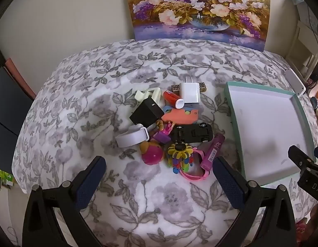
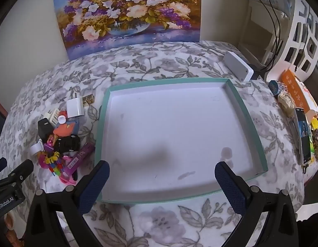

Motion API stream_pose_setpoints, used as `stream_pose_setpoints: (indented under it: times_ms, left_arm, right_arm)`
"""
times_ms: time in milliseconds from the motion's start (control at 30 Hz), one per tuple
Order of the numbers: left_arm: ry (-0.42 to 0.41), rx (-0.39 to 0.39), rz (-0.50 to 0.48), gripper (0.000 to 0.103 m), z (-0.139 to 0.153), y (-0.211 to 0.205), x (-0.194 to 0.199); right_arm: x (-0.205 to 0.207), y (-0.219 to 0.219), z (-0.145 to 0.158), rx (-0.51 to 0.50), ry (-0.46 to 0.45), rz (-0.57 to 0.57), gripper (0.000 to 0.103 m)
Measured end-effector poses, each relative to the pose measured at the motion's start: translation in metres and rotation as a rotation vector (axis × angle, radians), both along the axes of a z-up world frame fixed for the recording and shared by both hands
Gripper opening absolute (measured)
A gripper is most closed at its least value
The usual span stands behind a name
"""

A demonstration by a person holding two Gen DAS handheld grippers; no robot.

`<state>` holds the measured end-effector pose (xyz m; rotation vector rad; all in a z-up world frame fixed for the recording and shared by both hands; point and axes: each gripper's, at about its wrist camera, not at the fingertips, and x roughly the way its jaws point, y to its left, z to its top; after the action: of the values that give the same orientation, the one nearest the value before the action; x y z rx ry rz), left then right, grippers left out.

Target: Organize rigid objects

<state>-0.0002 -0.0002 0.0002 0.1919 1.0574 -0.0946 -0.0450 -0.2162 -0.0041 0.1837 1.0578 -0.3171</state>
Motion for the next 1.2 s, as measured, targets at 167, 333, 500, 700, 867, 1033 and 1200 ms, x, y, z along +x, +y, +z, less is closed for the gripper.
stream_pose_setpoints:
  times_ms: [167, 333, 500, 700, 867, 1033, 1200]
  left_arm:
    - [0.005, -0.008, 0.012, 0.103, -0.001, 0.002, 0.001]
    - [0.002, -0.003, 0.007, 0.103, 0.003, -0.003, 0.0]
    - [0.006, -0.002, 0.005, 0.103, 0.0, -0.003, -0.001]
    - [0.01, -0.009, 0.006, 0.103, -0.003, 0.0, 0.0]
    - [0.022, -0.005, 0.007, 0.103, -0.006, 0.001, 0.002]
    - [0.027, -0.002, 0.008, 0.103, -0.006, 0.001, 0.002]
    - [0.03, -0.005, 0.014, 0.103, -0.006, 0.003, 0.002]
  right_arm:
    - [0.001, 0.002, 0.0, 0.001, 0.0, -0.002, 0.103]
    - [0.002, 0.002, -0.002, 0.003, 0.002, 0.001, 0.103]
    - [0.004, 0.001, -0.003, 0.004, 0.002, 0.002, 0.103]
    - [0.001, 0.003, -0.002, 0.005, -0.001, 0.002, 0.103]
    - [0.002, 0.005, -0.003, 0.008, 0.0, 0.001, 0.103]
    - [0.001, 0.004, -0.001, 0.008, 0.002, 0.002, 0.103]
    - [0.003, 0.007, -0.003, 0.005, 0.007, 0.01, 0.103]
